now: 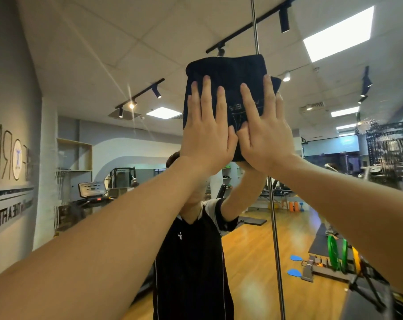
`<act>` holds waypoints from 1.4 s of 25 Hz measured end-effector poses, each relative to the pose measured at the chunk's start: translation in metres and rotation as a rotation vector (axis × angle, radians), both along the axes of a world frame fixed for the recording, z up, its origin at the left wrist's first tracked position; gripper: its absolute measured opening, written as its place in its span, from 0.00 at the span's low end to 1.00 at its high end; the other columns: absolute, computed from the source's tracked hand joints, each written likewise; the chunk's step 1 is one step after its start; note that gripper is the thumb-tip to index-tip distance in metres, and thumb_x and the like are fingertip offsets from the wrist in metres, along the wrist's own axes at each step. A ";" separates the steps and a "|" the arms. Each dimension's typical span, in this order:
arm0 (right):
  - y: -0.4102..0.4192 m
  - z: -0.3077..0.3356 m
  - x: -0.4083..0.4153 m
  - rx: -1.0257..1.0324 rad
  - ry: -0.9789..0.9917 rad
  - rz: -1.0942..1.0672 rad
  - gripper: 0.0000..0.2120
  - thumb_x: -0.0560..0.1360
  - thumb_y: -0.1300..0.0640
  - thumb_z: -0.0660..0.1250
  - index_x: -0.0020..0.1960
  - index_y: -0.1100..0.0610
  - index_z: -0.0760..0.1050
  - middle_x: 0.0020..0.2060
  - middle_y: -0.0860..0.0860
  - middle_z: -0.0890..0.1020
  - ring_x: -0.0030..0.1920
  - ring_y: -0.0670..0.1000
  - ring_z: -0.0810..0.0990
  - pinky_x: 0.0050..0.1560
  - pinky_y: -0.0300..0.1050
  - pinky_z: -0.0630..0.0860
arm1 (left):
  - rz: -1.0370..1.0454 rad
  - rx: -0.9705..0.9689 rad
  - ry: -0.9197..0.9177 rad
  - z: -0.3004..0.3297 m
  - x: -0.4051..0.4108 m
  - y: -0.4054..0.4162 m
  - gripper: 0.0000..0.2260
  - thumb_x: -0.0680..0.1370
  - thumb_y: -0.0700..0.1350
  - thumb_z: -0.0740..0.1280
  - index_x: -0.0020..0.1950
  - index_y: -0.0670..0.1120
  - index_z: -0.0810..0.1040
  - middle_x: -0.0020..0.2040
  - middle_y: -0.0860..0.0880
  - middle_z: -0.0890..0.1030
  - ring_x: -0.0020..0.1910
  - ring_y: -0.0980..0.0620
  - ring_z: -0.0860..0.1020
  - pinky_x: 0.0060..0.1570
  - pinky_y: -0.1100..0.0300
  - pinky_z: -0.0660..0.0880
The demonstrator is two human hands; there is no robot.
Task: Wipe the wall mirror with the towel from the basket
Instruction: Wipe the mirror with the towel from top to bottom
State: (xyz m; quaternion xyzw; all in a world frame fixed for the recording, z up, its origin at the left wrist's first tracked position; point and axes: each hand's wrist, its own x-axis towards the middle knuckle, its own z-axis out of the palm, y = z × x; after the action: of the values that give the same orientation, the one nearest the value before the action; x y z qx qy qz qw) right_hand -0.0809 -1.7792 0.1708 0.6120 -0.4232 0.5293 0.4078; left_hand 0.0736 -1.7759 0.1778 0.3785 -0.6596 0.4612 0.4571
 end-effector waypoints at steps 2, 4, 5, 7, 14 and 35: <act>0.000 -0.011 0.003 0.011 -0.013 0.001 0.34 0.80 0.45 0.51 0.85 0.51 0.50 0.83 0.61 0.47 0.80 0.69 0.52 0.71 0.68 0.71 | 0.003 0.023 -0.018 -0.009 0.003 0.001 0.34 0.80 0.54 0.48 0.83 0.38 0.50 0.83 0.34 0.46 0.82 0.33 0.44 0.80 0.38 0.51; 0.000 -0.020 0.008 0.026 -0.021 -0.002 0.34 0.80 0.44 0.50 0.85 0.51 0.50 0.83 0.61 0.46 0.80 0.70 0.52 0.70 0.68 0.71 | 0.013 0.045 -0.038 -0.015 0.007 0.003 0.34 0.80 0.54 0.45 0.83 0.38 0.48 0.83 0.34 0.44 0.82 0.34 0.42 0.80 0.38 0.50; 0.001 -0.022 0.011 0.034 -0.026 -0.003 0.35 0.80 0.44 0.50 0.85 0.51 0.49 0.83 0.61 0.46 0.80 0.70 0.52 0.70 0.68 0.71 | 0.026 0.054 -0.048 -0.016 0.010 0.005 0.35 0.79 0.54 0.44 0.83 0.38 0.47 0.83 0.35 0.43 0.82 0.34 0.41 0.80 0.38 0.50; 0.003 -0.025 0.018 0.047 -0.047 -0.005 0.35 0.79 0.43 0.49 0.85 0.51 0.49 0.83 0.61 0.46 0.80 0.70 0.51 0.71 0.68 0.70 | 0.040 0.071 -0.065 -0.017 0.014 0.007 0.35 0.79 0.55 0.43 0.83 0.38 0.45 0.83 0.35 0.41 0.82 0.34 0.41 0.80 0.38 0.49; 0.009 -0.029 0.061 0.050 -0.066 -0.010 0.36 0.80 0.45 0.50 0.85 0.54 0.49 0.83 0.64 0.47 0.80 0.72 0.50 0.78 0.69 0.56 | 0.013 0.091 -0.125 -0.017 0.059 0.011 0.33 0.82 0.52 0.53 0.83 0.39 0.46 0.83 0.36 0.42 0.82 0.36 0.40 0.80 0.39 0.52; 0.032 -0.028 0.337 0.060 0.026 0.078 0.38 0.78 0.42 0.48 0.85 0.56 0.48 0.82 0.67 0.45 0.80 0.74 0.48 0.79 0.70 0.55 | 0.101 0.074 -0.043 -0.025 0.337 0.036 0.33 0.81 0.52 0.52 0.84 0.40 0.48 0.83 0.37 0.43 0.83 0.38 0.43 0.79 0.40 0.59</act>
State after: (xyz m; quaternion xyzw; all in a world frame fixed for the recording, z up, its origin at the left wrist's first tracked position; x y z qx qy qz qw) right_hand 0.2556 -1.7471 0.1432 0.6469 -0.4092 0.5239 0.3737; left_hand 0.4106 -1.7401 0.1532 0.4181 -0.6659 0.4667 0.4048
